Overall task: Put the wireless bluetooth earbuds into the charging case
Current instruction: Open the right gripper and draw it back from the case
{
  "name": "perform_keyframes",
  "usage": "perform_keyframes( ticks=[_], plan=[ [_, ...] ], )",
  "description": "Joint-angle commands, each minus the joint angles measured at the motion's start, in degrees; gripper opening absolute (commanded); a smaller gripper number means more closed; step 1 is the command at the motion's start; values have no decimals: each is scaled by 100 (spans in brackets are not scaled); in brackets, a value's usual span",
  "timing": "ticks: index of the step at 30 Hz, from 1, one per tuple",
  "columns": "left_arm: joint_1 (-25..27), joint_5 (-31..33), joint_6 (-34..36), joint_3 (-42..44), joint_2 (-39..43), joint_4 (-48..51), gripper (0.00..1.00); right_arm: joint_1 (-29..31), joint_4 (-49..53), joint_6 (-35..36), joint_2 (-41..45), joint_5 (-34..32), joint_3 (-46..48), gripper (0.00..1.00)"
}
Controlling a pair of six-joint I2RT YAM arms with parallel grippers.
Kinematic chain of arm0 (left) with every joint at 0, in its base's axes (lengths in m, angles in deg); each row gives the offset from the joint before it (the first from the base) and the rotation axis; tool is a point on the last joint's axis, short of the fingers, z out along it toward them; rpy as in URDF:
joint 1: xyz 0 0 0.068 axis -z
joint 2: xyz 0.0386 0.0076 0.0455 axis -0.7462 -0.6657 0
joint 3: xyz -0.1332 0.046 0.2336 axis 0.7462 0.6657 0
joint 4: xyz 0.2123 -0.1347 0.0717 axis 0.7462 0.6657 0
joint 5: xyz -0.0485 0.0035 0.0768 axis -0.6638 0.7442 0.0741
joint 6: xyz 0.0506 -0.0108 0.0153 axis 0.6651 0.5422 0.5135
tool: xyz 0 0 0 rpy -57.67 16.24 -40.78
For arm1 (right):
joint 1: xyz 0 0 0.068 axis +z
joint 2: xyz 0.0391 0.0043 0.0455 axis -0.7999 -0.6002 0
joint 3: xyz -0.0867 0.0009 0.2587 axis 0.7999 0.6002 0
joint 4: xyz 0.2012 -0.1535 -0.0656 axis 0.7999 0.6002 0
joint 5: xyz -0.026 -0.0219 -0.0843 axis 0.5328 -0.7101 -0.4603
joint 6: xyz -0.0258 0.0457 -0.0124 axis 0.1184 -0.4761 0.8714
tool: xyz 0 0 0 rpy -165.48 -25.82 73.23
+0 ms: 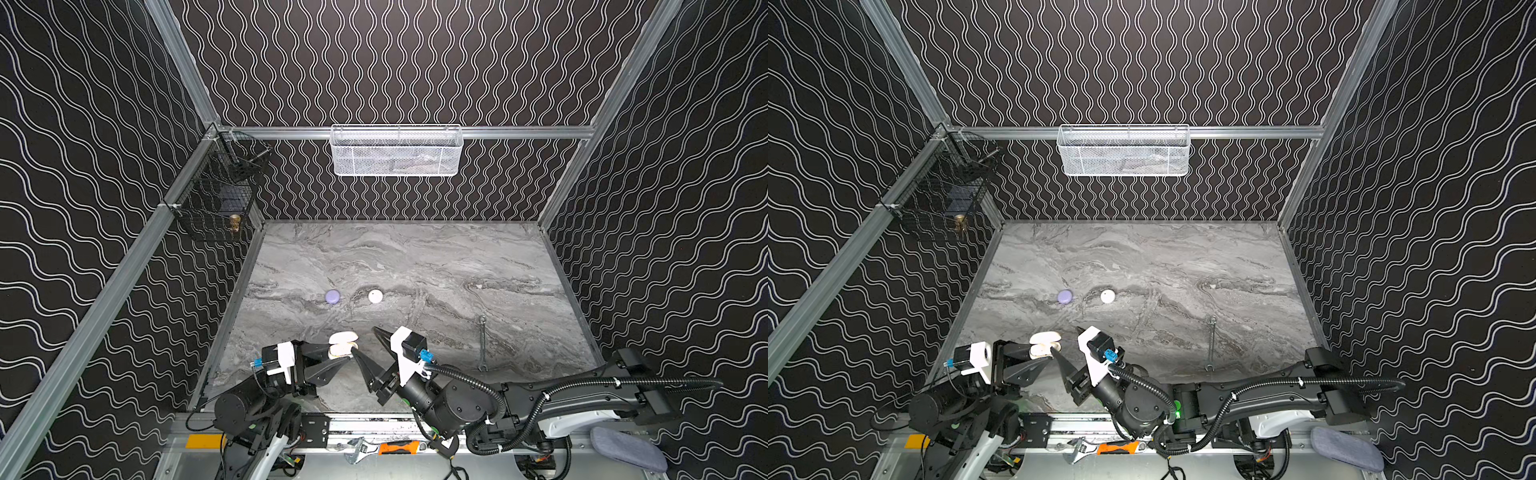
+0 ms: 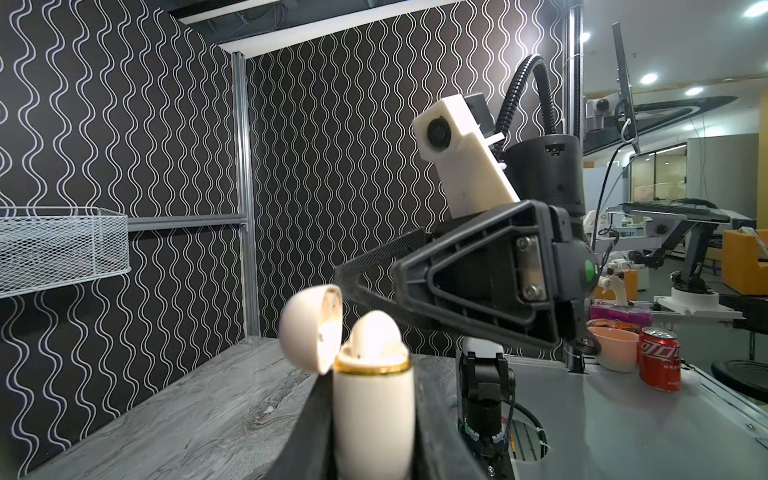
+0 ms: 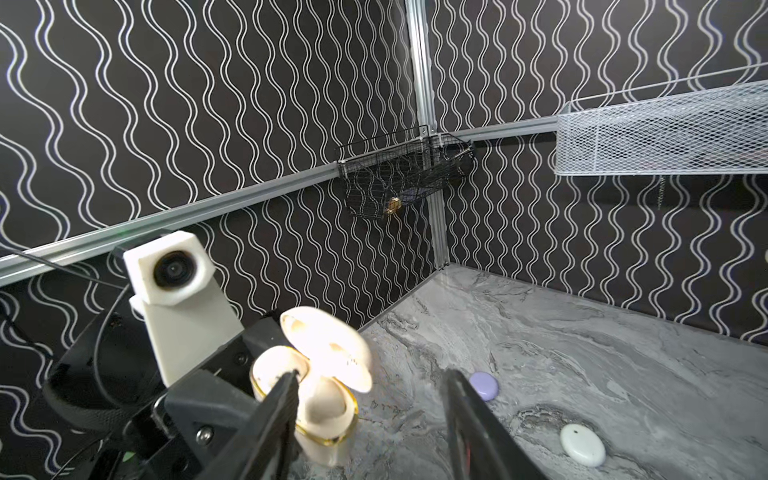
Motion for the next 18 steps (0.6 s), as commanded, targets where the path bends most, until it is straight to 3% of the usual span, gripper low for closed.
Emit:
perform_keyframes(
  ticks=[1,4,6,10,14,18],
  plan=[
    [4,22,108,-7,15,30,0,-35,-270,309,252,-483,104,47],
    [4,148,320,-68,9,444,0,-139,-195,308,733,-635,341,38],
    [4,194,404,-117,9,640,0,-413,196,-103,1096,-338,491,36],
    [4,349,518,-184,-14,947,0,-1703,1766,-1586,1441,1548,390,34],
    [0,354,491,-207,-128,1003,0,-2396,2076,-1991,988,2756,218,35],
    [1,371,544,-240,-190,1102,0,-2597,2207,-2038,182,3649,-261,35]
  ],
)
